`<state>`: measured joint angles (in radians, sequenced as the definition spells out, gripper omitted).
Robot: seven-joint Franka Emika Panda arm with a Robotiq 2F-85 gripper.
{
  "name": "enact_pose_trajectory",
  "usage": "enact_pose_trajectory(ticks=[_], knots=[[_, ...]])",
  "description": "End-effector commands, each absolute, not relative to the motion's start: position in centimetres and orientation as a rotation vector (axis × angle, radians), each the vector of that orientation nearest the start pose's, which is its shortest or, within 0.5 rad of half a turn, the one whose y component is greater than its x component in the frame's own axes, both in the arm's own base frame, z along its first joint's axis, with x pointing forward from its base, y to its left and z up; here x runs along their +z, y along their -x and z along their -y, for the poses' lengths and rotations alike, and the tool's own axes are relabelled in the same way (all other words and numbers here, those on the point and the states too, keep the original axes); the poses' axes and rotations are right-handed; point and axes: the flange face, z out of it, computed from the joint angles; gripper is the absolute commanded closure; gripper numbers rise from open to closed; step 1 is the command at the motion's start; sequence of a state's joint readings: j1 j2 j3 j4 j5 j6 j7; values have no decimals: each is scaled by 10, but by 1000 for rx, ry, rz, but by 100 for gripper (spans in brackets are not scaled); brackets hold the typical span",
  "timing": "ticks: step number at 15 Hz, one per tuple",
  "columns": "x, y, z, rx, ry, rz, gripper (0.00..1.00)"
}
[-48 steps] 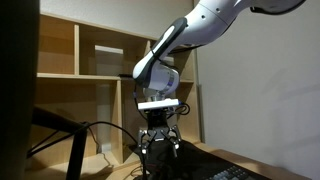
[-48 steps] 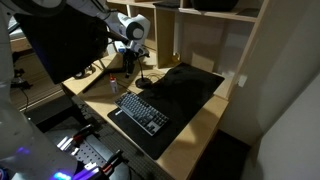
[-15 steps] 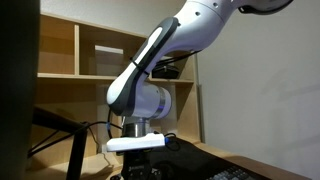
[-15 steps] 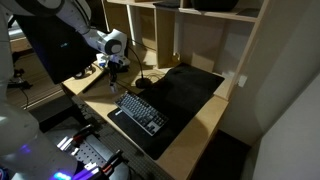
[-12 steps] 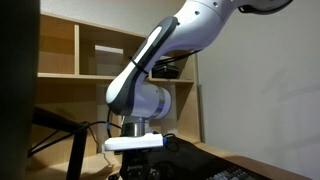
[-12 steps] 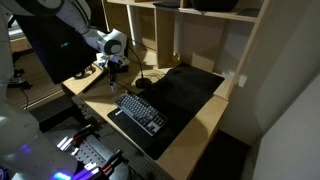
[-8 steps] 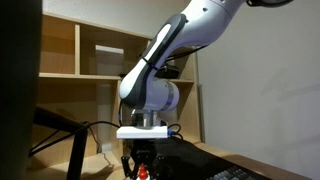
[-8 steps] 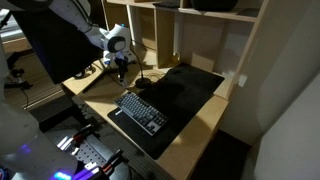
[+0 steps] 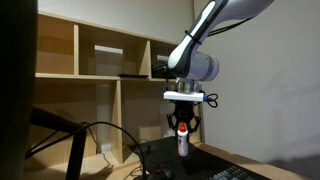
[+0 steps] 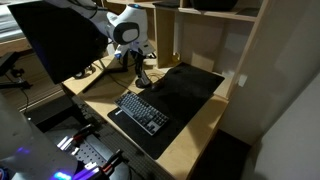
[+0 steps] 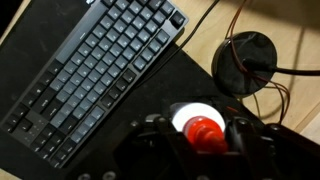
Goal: Move the bottle to the right
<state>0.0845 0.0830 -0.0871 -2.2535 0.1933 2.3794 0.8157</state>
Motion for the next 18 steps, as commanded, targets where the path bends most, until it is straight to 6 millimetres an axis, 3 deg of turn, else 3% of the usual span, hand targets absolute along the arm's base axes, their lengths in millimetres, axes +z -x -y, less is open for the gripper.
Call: enact_pose_trajectory(ticks=[1,2,3,5,6,10,12,13,14,15,16,18], knots=[[335,-532,4,15,2662,-1389,55],[324,-538,-2,54,2683,-1390,80],[316,-551,10,94,2639,-1459,80],[303,-572,59,166,2486,-1580,80],[297,-579,73,208,2421,-1606,80],[246,-623,132,344,2143,-1781,80],[224,-644,139,399,2000,-1847,80],[241,-615,138,333,2101,-1821,80],[229,-622,142,344,2090,-1832,55],[224,-622,142,350,2093,-1836,55],[224,-621,142,351,2094,-1836,80],[223,-635,150,308,2002,-1938,80]])
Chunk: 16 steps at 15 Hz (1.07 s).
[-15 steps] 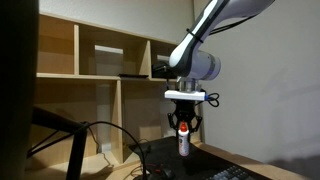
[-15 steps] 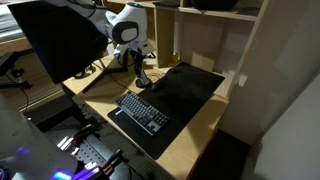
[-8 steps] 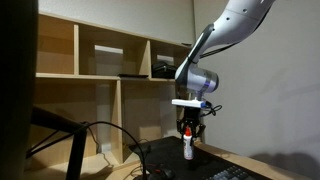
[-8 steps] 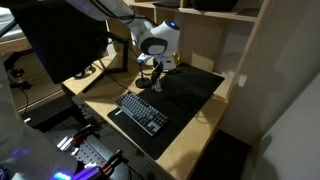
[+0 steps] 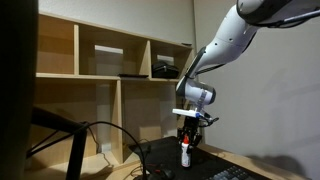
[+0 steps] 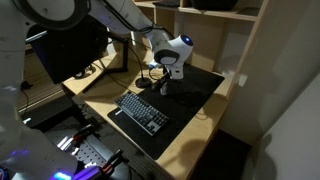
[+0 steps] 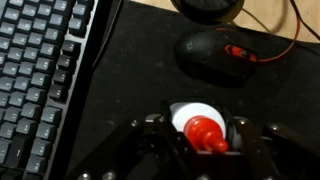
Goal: Move the bottle to the right
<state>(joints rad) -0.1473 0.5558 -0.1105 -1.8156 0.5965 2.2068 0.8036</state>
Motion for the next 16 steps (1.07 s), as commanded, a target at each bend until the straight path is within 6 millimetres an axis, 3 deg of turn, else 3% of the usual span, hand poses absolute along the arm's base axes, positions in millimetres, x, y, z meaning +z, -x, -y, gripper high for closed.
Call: enact_pose_trajectory(ticks=[1,5,8,9,10,11,12,14,16], knots=[[222,-643,162,299,1907,-2010,80],[227,-669,197,244,1663,-2190,80],[232,-683,200,222,1507,-2260,80],[231,-670,200,233,1592,-2245,55],[231,-673,200,231,1565,-2258,55],[231,-676,199,232,1553,-2263,80],[226,-679,197,222,1563,-2282,80],[225,-697,204,215,1410,-2332,80],[242,-716,216,192,1249,-2367,80]])
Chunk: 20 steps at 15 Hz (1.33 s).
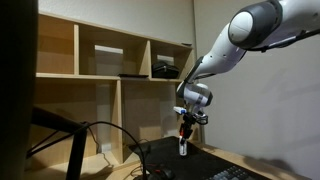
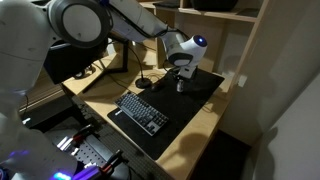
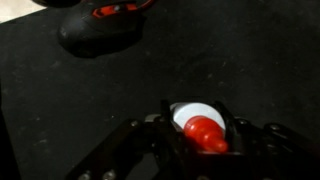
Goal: Move the bottle to the right
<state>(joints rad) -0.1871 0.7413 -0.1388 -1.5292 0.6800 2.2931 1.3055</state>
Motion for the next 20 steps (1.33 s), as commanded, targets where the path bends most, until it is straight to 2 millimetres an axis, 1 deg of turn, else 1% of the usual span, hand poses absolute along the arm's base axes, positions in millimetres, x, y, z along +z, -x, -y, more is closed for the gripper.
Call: enact_pose_trajectory(ticks=[1,3,4,5,7,8,9,10,11,15,17,18,19,20], knots=[[250,-724,221,183,1181,-2379,80],[262,-738,229,177,1044,-2414,80],[256,-721,219,179,1163,-2413,80],[261,-725,221,167,1148,-2415,55],[257,-723,221,174,1150,-2420,55],[255,-723,220,177,1151,-2421,80],[249,-727,217,177,1153,-2431,80],[248,-736,218,134,1099,-2433,80],[252,-743,220,149,1042,-2428,80],[277,-771,234,102,823,-2446,80],[276,-781,238,103,727,-2480,80],[280,-766,230,114,804,-2472,80],[280,-768,231,106,793,-2477,55],[277,-768,231,108,796,-2480,55]])
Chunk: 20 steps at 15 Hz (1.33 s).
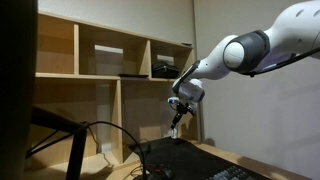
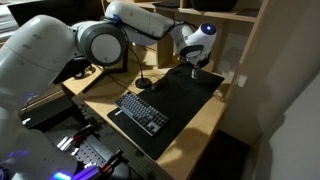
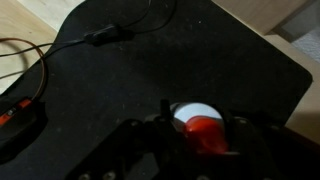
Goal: Move the bottle to the right
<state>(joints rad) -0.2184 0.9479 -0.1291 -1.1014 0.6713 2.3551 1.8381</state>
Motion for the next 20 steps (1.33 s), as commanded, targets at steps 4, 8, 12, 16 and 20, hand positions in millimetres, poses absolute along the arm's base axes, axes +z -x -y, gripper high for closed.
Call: enact_pose_trajectory(ticks=[4,8,12,16,20], knots=[[257,-777,223,59,793,-2522,80],[239,-795,216,15,679,-2515,80],[232,-807,215,-21,557,-2501,80],[221,-810,220,-15,464,-2530,80],[208,-810,222,-19,397,-2552,80]])
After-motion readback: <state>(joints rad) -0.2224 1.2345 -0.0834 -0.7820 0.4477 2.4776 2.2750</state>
